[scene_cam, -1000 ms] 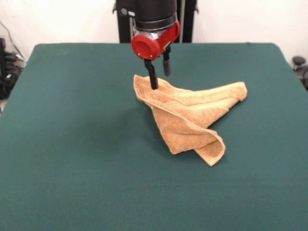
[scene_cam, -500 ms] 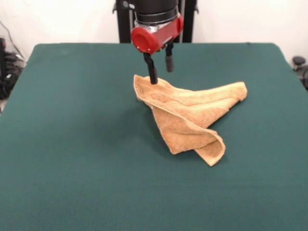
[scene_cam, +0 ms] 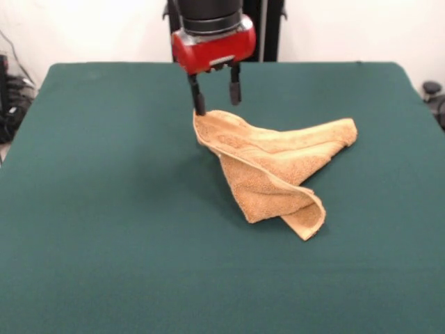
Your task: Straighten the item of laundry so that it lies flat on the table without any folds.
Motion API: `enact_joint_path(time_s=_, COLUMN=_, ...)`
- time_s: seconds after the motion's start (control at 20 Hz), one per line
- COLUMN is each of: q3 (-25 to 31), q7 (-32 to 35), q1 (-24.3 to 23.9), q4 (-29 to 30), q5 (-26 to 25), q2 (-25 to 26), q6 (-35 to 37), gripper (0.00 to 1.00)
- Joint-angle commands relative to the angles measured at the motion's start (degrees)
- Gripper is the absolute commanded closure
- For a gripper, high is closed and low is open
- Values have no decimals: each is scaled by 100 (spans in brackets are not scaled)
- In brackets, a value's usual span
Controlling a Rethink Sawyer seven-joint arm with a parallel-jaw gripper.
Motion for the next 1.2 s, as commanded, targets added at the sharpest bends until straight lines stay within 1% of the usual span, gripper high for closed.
enact_joint_path(time_s=0.05, q3=-880, q7=2316, q1=272, q4=417, q5=617, q2=-5, q6=-663, gripper=0)
enact_joint_path(time_s=0.3, q3=-1253, q7=3021, q1=383, q4=863, q5=1100, q2=-202, q6=-1066, gripper=0)
enact_joint_path(time_s=0.5, q3=-1814, q7=3723, q1=695, q4=1099, q5=1457, q2=-279, q6=-1568, gripper=0)
enact_joint_path(time_s=0.7, q3=-2239, q7=4209, q1=914, q4=1445, q5=1932, q2=-377, q6=-1919, gripper=0)
enact_joint_path(time_s=0.8, q3=-2516, q7=4325, q1=1127, q4=1484, q5=2036, q2=-424, q6=-2004, gripper=0)
enact_joint_path(time_s=0.9, q3=-2677, q7=4354, q1=1277, q4=1481, q5=2126, q2=-419, q6=-2026, gripper=0)
enact_joint_path(time_s=0.95, q3=-2641, q7=4345, q1=1285, q4=1462, q5=2207, q2=-390, q6=-1992, gripper=0)
enact_joint_path(time_s=1.2, q3=-2666, q7=4278, q1=1373, q4=1454, q5=2282, q2=-355, q6=-2065, gripper=0)
